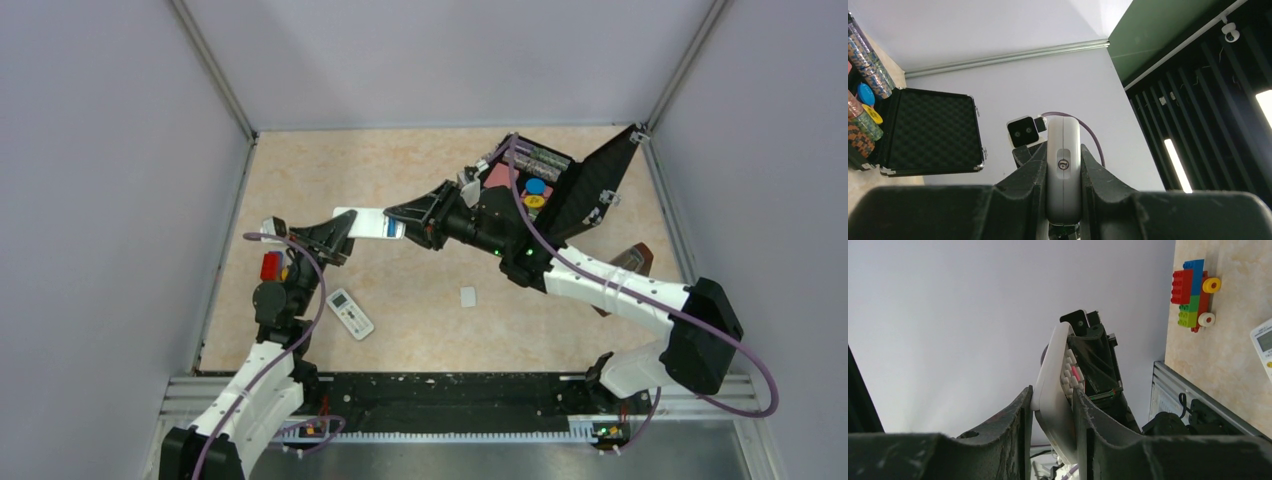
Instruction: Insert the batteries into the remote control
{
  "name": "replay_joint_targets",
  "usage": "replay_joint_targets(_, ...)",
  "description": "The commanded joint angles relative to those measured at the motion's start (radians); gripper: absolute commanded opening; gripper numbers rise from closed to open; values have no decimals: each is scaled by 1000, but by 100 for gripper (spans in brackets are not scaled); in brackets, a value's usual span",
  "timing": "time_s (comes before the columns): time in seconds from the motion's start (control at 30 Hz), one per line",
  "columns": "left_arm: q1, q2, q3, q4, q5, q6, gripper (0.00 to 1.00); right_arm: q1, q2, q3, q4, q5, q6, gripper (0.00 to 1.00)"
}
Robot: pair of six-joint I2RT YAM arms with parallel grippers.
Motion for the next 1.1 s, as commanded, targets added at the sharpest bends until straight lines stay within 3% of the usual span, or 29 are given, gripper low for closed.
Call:
replay_joint_targets(0.0, 11, -35, 24, 79, -157, -105, 0, 14, 17, 2, -62, -30, -87, 11)
replay_joint_targets(0.23, 11, -109, 63, -142, -168, -106, 0, 15, 8, 45, -177, 3, -212, 8)
replay_joint_targets(0.43, 11, -111, 104, -230, -148, -105, 0, 16, 10, 54, -236, 3, -282, 6)
replay_joint_targets(1.07, 11, -45, 122, -173, -144, -112, 0, 38, 24, 30, -267, -27, -325, 0)
